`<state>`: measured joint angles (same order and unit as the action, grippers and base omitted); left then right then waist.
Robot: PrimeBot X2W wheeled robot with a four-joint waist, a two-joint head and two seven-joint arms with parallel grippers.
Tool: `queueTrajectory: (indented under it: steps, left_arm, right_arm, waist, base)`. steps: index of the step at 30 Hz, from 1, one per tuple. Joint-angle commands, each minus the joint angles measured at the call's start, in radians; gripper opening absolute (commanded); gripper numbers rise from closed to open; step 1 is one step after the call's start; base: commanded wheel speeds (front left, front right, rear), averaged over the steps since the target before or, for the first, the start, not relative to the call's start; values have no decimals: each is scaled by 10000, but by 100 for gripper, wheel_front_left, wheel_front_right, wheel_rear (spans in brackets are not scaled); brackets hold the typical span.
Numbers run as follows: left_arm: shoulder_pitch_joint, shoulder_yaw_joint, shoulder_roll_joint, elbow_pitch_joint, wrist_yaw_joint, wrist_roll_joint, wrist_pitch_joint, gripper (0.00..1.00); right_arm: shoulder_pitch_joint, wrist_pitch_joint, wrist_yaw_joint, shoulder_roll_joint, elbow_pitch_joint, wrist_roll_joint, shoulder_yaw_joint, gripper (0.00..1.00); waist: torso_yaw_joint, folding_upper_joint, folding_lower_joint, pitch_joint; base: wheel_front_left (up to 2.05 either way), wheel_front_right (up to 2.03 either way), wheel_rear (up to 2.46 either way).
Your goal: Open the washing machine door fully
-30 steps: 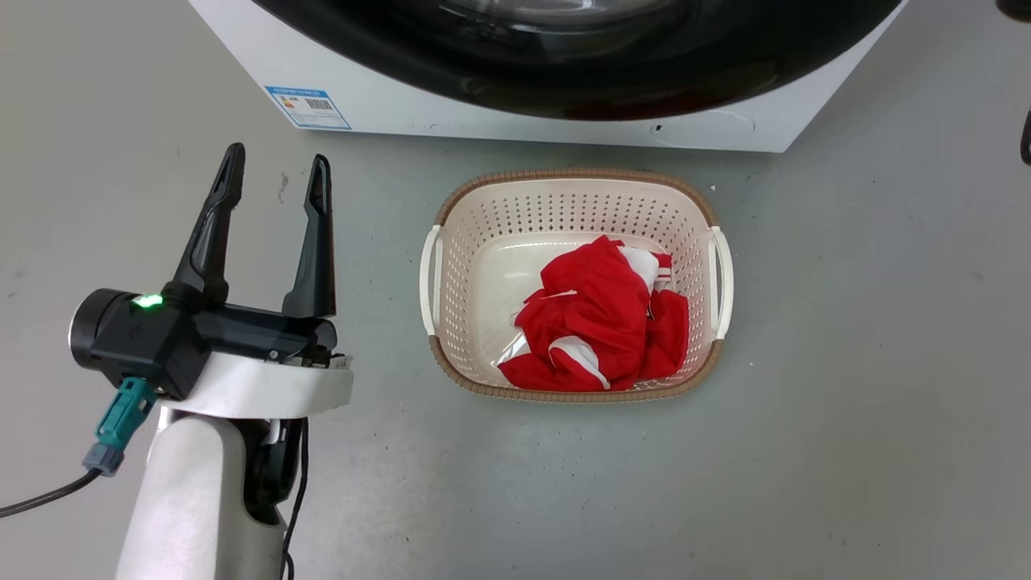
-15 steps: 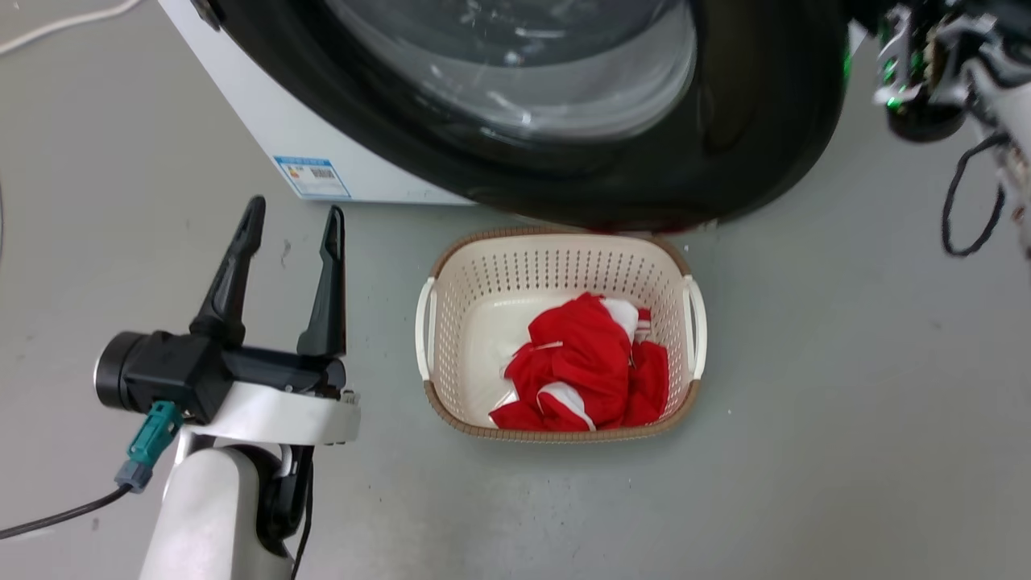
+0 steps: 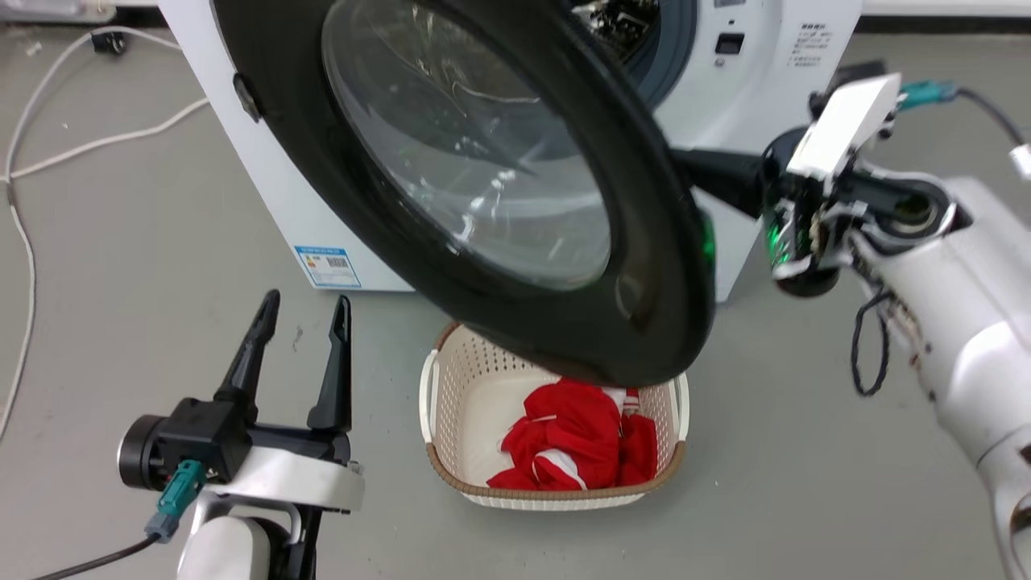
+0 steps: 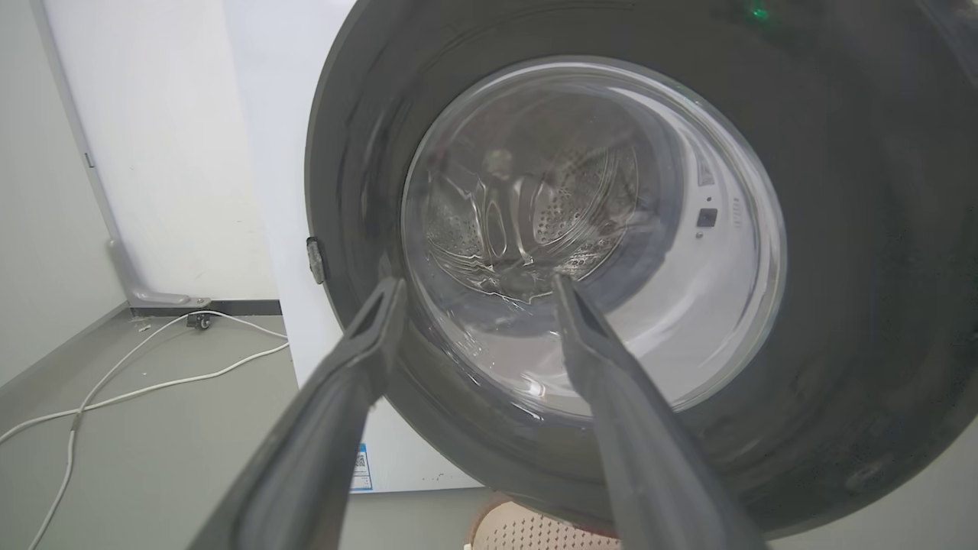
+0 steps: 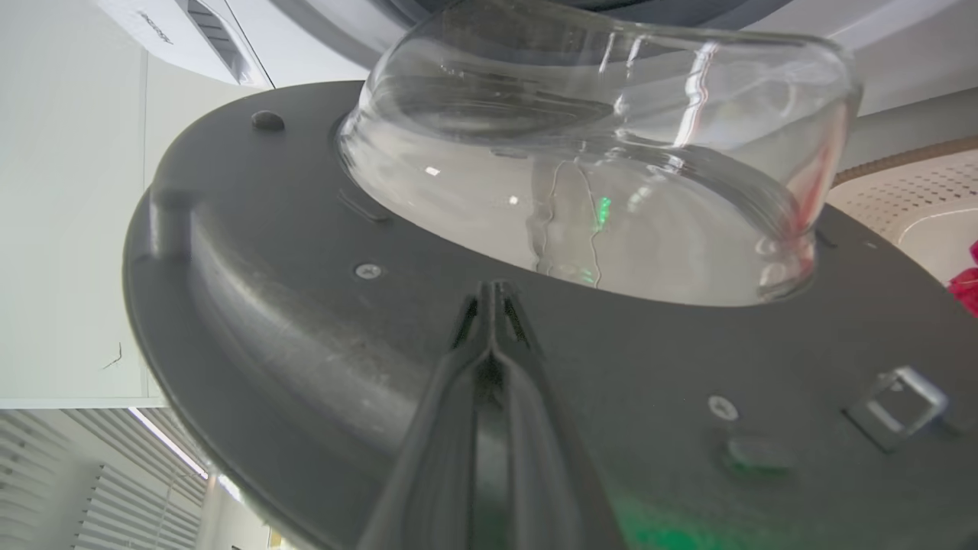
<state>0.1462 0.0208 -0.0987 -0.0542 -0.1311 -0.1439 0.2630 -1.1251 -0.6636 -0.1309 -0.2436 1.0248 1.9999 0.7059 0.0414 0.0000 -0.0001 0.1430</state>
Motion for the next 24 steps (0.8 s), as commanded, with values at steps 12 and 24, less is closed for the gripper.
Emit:
queueTrajectory:
  steps: [12,24]
  left_arm:
    - [-589,-12,137,-88,7,103,24,100]
    - [-597,13,246,-48,7,46,24,100]
  right_arm:
    - [2070,254,2,419,-2410,102,417,0]
    - [2956,1161,3,914,-4096,189,1290,0]
  waist:
    - [122,0,1,-650]
    - [149,0,1,-611]
  base:
    - [0,0,0]
    - [0,0,0]
